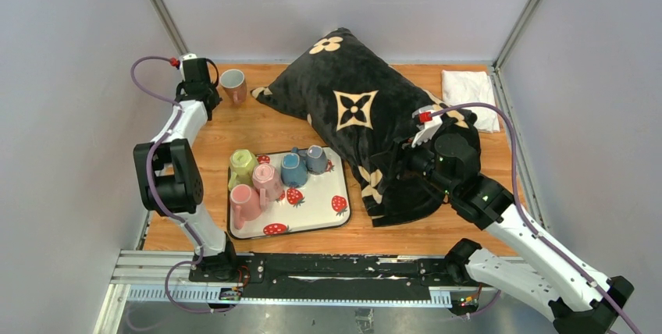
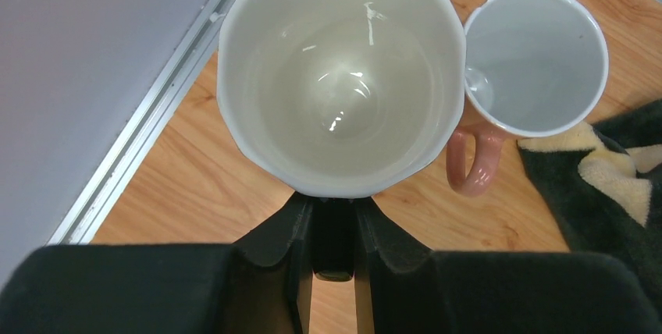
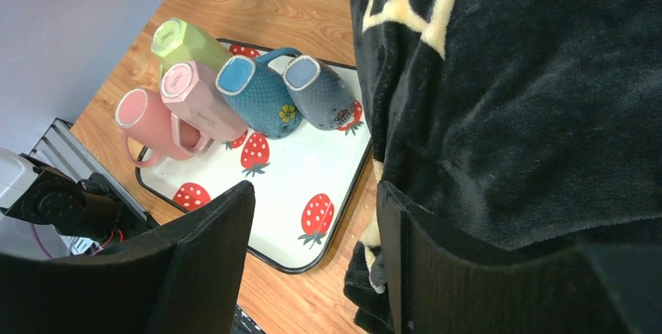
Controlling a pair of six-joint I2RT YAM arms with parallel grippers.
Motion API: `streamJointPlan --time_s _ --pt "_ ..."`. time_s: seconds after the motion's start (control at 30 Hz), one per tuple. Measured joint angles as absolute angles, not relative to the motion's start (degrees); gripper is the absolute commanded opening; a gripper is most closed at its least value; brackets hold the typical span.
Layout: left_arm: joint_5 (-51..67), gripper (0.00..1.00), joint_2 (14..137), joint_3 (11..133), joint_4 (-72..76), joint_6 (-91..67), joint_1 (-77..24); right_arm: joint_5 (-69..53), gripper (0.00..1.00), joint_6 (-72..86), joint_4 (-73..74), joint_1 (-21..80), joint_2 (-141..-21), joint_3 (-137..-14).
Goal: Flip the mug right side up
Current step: Place the cup at the corner of the board.
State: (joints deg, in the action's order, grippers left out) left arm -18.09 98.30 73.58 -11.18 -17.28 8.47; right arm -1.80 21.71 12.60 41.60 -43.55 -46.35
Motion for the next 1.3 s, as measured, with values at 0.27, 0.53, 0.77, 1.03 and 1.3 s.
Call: streamJointPlan --time_s 0.27,0.53,0.77,1.03,1.3 --pt "-16.88 0.00 101.69 75.46 -9.93 -16.51 8.93 -1.21 0.63 21.39 14.85 41.60 -43.72 -46.46" --pt "-16.91 0.00 102.10 75.46 -9.21 -15.77 8.93 -0.97 0.63 21.41 15.55 41.60 -43.42 -46.46" --pt "-15.46 0.00 102.08 74.48 -7.20 -15.90 8.93 -0.95 0.63 21.43 16.43 41.60 -41.63 -46.46" --pt "-14.63 0.00 102.06 72.95 -6.17 -16.05 8.93 -0.91 0.63 21.85 16.64 41.60 -39.92 -46.46" --pt "-14.50 0.00 102.06 71.90 -4.84 -16.38 8.93 -0.89 0.63 21.89 17.32 41.60 -39.97 -46.46"
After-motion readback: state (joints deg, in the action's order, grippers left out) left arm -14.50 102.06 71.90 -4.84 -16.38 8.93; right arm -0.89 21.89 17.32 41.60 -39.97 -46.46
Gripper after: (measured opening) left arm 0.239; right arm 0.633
